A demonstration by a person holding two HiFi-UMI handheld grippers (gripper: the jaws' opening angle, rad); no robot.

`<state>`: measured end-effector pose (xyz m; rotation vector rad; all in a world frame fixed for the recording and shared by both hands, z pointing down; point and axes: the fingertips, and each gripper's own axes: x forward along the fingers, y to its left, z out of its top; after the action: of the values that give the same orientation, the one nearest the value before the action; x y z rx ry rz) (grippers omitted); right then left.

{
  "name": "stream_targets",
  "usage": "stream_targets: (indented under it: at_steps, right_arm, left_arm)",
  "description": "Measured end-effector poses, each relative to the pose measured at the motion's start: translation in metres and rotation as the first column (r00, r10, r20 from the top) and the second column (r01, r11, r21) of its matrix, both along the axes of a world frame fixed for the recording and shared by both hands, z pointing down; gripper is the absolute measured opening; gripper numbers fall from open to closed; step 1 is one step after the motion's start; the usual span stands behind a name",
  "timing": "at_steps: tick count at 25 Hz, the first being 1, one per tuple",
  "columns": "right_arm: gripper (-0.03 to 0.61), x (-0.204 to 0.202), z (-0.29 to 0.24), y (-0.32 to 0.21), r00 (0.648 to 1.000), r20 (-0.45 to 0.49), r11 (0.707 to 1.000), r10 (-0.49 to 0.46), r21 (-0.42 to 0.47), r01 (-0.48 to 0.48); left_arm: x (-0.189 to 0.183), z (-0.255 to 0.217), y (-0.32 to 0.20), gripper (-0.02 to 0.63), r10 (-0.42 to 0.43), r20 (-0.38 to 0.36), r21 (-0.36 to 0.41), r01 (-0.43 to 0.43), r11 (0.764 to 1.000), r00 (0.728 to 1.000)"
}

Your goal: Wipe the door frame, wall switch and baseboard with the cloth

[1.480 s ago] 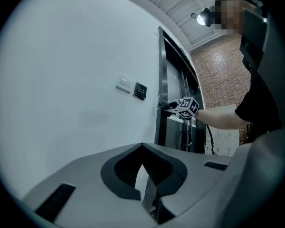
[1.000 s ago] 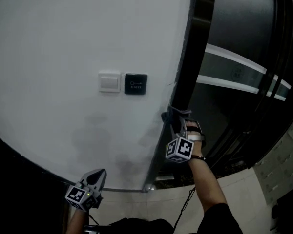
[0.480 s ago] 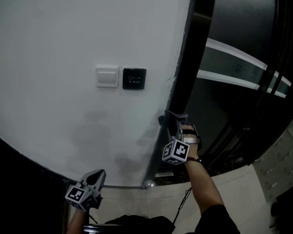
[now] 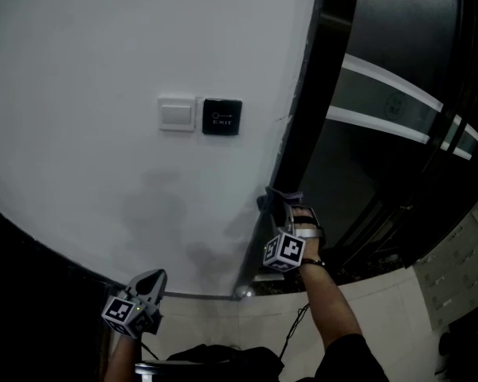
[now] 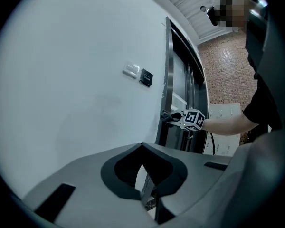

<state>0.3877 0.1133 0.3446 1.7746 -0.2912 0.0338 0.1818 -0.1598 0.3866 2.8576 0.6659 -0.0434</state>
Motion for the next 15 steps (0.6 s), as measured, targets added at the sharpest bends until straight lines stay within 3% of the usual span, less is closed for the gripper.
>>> stream_targets:
  at_steps: [15]
  right_arm:
    - [0.094, -0.005, 0.068, 0.004, 0.99, 0.139, 0.999, -0.02, -0.026, 0.023]
  left_arm:
    - [-0.012, 0.009, 0.004, 0.002, -0.036, 0.041, 0.009, 0.035, 0.999, 0.999]
